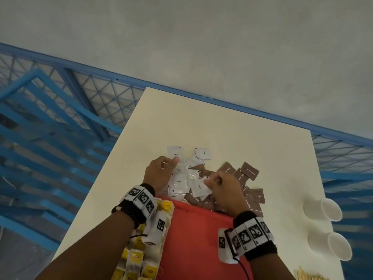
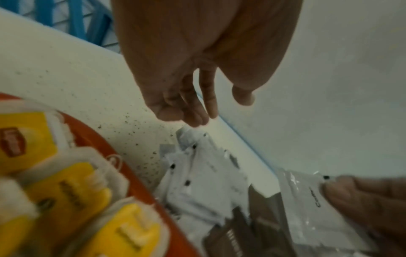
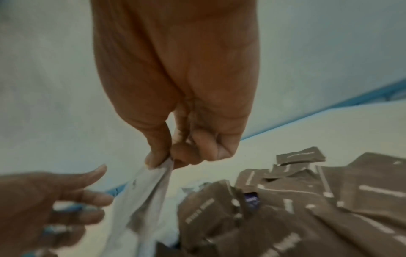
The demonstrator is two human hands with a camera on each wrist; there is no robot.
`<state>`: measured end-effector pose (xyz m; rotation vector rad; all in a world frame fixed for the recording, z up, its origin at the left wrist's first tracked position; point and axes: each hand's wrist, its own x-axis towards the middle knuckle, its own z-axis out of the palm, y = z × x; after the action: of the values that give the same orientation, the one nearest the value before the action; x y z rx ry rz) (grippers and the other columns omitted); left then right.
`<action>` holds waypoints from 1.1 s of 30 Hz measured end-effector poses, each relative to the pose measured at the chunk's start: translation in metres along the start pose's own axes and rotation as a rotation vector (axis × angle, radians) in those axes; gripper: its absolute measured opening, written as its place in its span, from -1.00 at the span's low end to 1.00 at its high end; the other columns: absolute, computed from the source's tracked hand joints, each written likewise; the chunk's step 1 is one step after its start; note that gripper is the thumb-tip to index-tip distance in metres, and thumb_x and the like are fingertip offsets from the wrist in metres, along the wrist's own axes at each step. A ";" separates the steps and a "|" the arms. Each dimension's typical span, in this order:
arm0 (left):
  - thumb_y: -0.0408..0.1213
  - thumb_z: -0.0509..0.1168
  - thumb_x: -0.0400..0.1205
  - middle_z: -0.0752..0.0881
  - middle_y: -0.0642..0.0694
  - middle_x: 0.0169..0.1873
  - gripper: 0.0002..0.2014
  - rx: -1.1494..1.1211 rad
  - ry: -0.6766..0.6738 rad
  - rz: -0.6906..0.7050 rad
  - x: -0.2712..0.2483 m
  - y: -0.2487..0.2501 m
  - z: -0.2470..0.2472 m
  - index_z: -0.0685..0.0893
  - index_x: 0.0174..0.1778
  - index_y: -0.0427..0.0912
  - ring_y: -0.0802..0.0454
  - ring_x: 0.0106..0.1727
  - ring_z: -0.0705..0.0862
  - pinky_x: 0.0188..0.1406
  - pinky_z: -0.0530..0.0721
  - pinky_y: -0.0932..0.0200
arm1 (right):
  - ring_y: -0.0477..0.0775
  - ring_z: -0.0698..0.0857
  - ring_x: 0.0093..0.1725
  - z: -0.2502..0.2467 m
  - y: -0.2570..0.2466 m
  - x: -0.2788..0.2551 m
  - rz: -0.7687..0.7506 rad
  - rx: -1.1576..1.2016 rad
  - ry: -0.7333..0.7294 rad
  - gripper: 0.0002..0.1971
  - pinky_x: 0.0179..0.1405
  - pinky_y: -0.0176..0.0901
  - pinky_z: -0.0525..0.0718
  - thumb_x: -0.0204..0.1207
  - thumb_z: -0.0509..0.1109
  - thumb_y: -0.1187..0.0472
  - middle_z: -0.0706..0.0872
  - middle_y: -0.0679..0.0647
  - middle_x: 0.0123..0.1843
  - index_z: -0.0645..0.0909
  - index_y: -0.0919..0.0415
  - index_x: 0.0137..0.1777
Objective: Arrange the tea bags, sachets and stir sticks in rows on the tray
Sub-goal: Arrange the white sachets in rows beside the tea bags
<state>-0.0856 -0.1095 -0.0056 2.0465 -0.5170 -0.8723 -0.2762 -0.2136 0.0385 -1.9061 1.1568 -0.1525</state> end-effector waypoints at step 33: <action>-0.65 0.16 0.67 0.73 -0.37 0.00 -0.53 -0.866 -0.333 -0.388 -0.055 -0.017 -0.071 0.52 0.42 -0.13 -0.10 -0.31 0.63 -0.50 0.61 0.10 | -0.07 0.75 -0.15 -0.006 -0.062 0.020 0.020 0.064 -0.126 -0.73 -0.12 -0.24 0.70 0.30 0.70 0.09 0.77 -0.10 -0.18 0.74 0.12 -0.07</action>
<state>-0.0698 -0.0271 0.0315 1.2133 0.1127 -1.3816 -0.2273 -0.2215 0.0811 -1.8206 1.0734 -0.0565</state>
